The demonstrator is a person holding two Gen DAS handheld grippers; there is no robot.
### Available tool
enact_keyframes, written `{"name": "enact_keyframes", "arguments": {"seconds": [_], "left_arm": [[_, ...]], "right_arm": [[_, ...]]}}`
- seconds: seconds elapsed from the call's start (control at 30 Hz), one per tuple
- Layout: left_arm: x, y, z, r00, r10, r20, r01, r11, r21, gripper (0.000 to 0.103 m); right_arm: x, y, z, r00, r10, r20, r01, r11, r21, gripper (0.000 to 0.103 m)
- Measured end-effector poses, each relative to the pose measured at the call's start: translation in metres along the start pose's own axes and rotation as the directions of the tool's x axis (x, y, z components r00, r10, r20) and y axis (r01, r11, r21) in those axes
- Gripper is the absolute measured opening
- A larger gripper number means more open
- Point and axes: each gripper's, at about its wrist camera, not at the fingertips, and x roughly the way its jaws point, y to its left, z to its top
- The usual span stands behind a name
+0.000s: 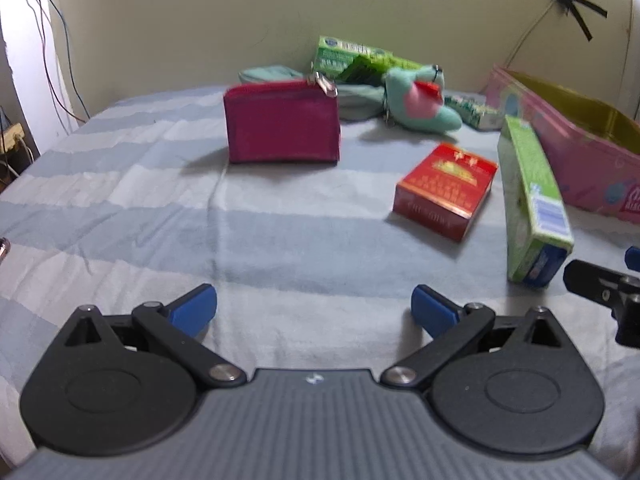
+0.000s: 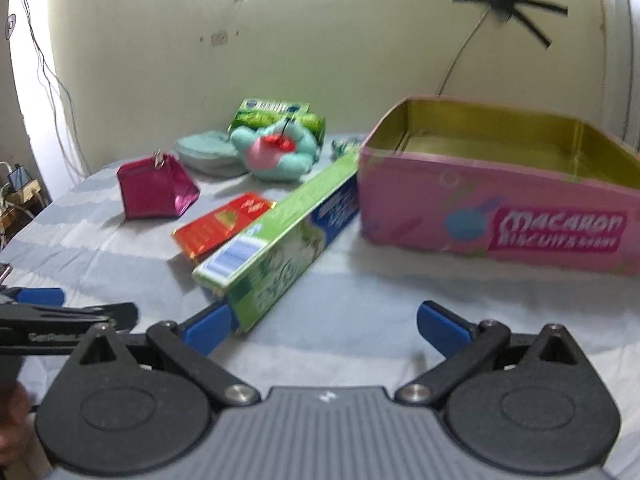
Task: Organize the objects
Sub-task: 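Move the right gripper toward the green toothpaste box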
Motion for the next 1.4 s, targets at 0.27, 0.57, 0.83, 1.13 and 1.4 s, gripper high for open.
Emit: {"name": "enact_keyframes", "arguments": {"seconds": [0.27, 0.57, 0.83, 1.13, 1.4], "left_arm": [[0.001, 0.005, -0.006, 0.999, -0.035, 0.017, 0.035, 0.999, -0.017, 0.103], [-0.003, 0.012, -0.008, 0.996, -0.087, 0.026, 0.086, 0.996, 0.022, 0.103], [-0.005, 0.026, -0.011, 0.999, -0.034, 0.031, 0.034, 0.999, -0.003, 0.103], [-0.007, 0.022, -0.013, 0.998, -0.052, 0.025, 0.052, 0.999, 0.009, 0.103], [-0.008, -0.006, -0.008, 0.997, -0.068, 0.021, 0.066, 0.995, 0.071, 0.103]], "right_arm": [[0.005, 0.007, -0.011, 0.999, 0.021, -0.031, -0.021, 1.000, -0.020, 0.103], [-0.013, 0.009, 0.005, 0.994, 0.076, 0.073, -0.077, 0.997, 0.014, 0.103], [0.040, 0.031, 0.031, 0.996, 0.079, -0.034, -0.080, 0.997, -0.011, 0.062], [-0.027, -0.017, -0.004, 0.997, 0.069, -0.030, -0.072, 0.990, -0.117, 0.031], [-0.088, -0.091, -0.036, 0.985, -0.137, 0.103, 0.139, 0.990, -0.009, 0.063]]}}
